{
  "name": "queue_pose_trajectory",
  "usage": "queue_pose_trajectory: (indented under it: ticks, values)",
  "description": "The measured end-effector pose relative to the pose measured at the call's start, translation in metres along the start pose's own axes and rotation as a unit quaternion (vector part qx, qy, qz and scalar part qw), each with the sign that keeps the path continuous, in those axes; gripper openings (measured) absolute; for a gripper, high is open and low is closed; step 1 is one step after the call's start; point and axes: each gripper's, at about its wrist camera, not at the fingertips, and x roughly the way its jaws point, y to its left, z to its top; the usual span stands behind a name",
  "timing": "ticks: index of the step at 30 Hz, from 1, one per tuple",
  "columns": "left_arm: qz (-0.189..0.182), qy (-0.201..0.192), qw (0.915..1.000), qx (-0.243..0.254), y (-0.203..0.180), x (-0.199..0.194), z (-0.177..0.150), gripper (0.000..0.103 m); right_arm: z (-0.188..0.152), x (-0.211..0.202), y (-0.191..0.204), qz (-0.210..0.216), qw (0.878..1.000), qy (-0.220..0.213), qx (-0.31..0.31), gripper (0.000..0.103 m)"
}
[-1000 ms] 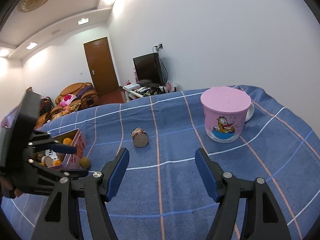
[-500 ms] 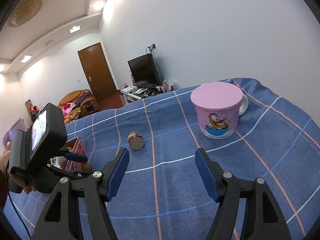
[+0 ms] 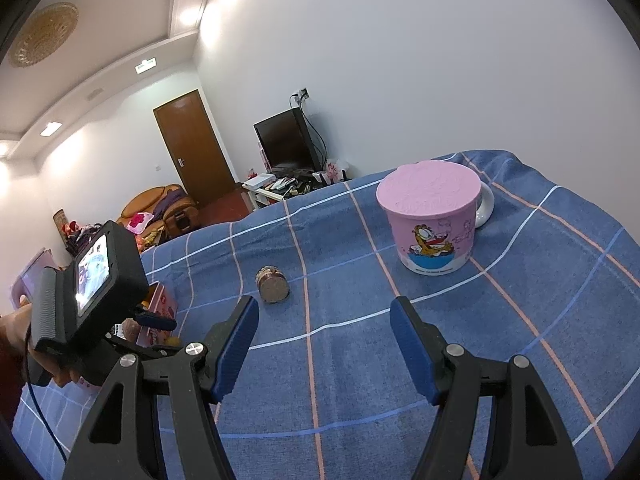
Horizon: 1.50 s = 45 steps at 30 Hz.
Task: Organize fruits
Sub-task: 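Grasp the brown kiwi beside the tin box with the left gripper, then grasp the small brown can with the right gripper while the left holds the kiwi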
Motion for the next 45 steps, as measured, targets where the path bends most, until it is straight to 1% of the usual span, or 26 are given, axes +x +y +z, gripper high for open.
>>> queue_pose_trajectory:
  ticks: [1, 2, 5, 8, 12, 15, 17, 20, 22, 23, 26, 28, 30, 33, 35, 36, 37, 38, 40, 41, 43, 44, 45]
  values:
    - [-0.003, 0.002, 1.0000, -0.001, 0.000, 0.000, -0.001, 0.035, 0.000, 0.000, 0.000, 0.000, 1.000, 0.000, 0.001, 0.070]
    - [-0.008, 0.004, 1.0000, 0.000, 0.000, 0.000, -0.001, 0.031, 0.000, 0.000, -0.001, 0.001, 1.000, 0.000, 0.002, 0.070]
    - [-0.024, 0.007, 0.9997, 0.008, -0.002, -0.003, -0.009, 0.030, 0.001, 0.000, -0.002, 0.002, 1.000, 0.002, 0.005, 0.070]
    - [-0.036, -0.001, 0.9994, -0.001, 0.000, -0.006, -0.011, 0.031, 0.001, 0.000, -0.001, 0.004, 1.000, 0.001, 0.005, 0.070]
    - [-0.030, 0.008, 0.9995, -0.001, -0.004, -0.003, -0.008, 0.030, 0.001, -0.001, -0.002, 0.001, 1.000, -0.002, 0.003, 0.070]
    - [-0.031, 0.002, 0.9995, -0.006, -0.002, -0.001, -0.006, 0.030, 0.001, -0.002, -0.003, 0.001, 1.000, -0.001, 0.008, 0.070]
    - [-0.042, -0.004, 0.9991, -0.008, -0.010, -0.006, -0.010, 0.030, 0.002, -0.001, -0.004, 0.001, 1.000, 0.000, 0.009, 0.070]
    - [-0.038, -0.009, 0.9990, -0.020, -0.012, -0.006, -0.010, 0.030, 0.001, 0.000, -0.003, -0.003, 1.000, 0.001, 0.006, 0.070]
    - [-0.056, -0.023, 0.9973, -0.043, -0.010, -0.009, -0.010, 0.030, 0.001, 0.000, -0.003, -0.006, 1.000, -0.001, 0.005, 0.070]
    - [-0.070, -0.041, 0.9949, -0.060, -0.011, -0.013, -0.012, 0.030, 0.001, 0.000, -0.004, -0.008, 1.000, -0.004, 0.004, 0.070]
    - [-0.079, -0.084, 0.9895, -0.087, -0.022, -0.026, -0.019, 0.030, 0.002, -0.001, -0.006, -0.017, 1.000, -0.011, 0.003, 0.070]
    - [-0.087, -0.124, 0.9829, -0.105, -0.034, -0.038, -0.028, 0.030, 0.001, 0.001, -0.007, -0.020, 1.000, -0.008, 0.005, 0.070]
    - [-0.091, -0.160, 0.9730, -0.139, -0.045, -0.048, -0.039, 0.030, 0.000, 0.005, -0.007, -0.024, 1.000, -0.002, 0.003, 0.070]
    - [-0.122, -0.208, 0.9490, -0.203, -0.052, -0.057, -0.059, 0.030, -0.004, 0.012, -0.003, -0.019, 1.000, 0.014, -0.006, 0.070]
    - [-0.145, -0.236, 0.9295, -0.244, -0.050, -0.061, -0.070, 0.030, -0.007, 0.021, 0.001, -0.006, 0.999, 0.033, -0.012, 0.070]
    - [-0.156, -0.248, 0.9200, -0.261, -0.048, -0.062, -0.075, 0.030, -0.009, 0.028, 0.006, 0.004, 0.999, 0.050, -0.018, 0.070]
    - [-0.164, -0.262, 0.9086, -0.281, -0.044, -0.063, -0.082, 0.030, -0.009, 0.034, 0.009, 0.011, 0.998, 0.062, -0.022, 0.070]
    - [-0.166, -0.270, 0.9029, -0.290, -0.045, -0.064, -0.087, 0.030, -0.009, 0.040, 0.013, 0.017, 0.997, 0.074, -0.026, 0.070]
    - [-0.166, -0.289, 0.8883, -0.316, -0.034, -0.066, -0.094, 0.030, -0.003, 0.055, 0.022, 0.026, 0.994, 0.093, -0.042, 0.070]
    - [-0.171, -0.301, 0.8780, -0.331, -0.027, -0.068, -0.099, 0.030, 0.000, 0.062, 0.027, 0.027, 0.994, 0.096, -0.051, 0.070]
    - [-0.181, -0.324, 0.8606, -0.349, -0.014, -0.067, -0.105, 0.030, 0.010, 0.081, 0.037, 0.027, 0.992, 0.097, -0.071, 0.070]
    - [-0.179, -0.329, 0.8577, -0.352, -0.012, -0.068, -0.108, 0.030, 0.014, 0.091, 0.042, 0.033, 0.991, 0.104, -0.077, 0.070]
    - [-0.170, -0.336, 0.8567, -0.353, -0.011, -0.071, -0.110, 0.030, 0.017, 0.105, 0.048, 0.041, 0.990, 0.112, -0.080, 0.070]
